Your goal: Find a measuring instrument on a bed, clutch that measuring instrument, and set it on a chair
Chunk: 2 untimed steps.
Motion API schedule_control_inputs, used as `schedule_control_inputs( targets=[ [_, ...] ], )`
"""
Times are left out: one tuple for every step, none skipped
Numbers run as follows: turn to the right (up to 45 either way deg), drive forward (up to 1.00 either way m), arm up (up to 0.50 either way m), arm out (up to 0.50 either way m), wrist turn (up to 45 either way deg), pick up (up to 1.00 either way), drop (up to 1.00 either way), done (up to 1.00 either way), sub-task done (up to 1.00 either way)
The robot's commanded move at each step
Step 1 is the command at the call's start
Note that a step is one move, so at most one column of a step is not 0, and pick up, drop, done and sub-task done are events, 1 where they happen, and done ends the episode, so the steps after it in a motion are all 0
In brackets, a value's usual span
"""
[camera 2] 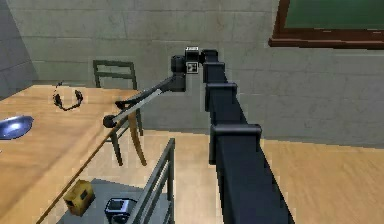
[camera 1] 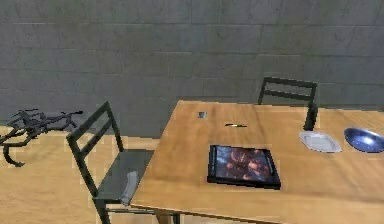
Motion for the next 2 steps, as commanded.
schedule_control_inputs(
  targets=[
    [0.0,0.0,0.0,-0.1,0.0,0.0,0.0,0.0,0.0],
    [0.0,0.0,0.0,0.0,0.0,0.0,0.0,1.0,0.0]
  ],
)
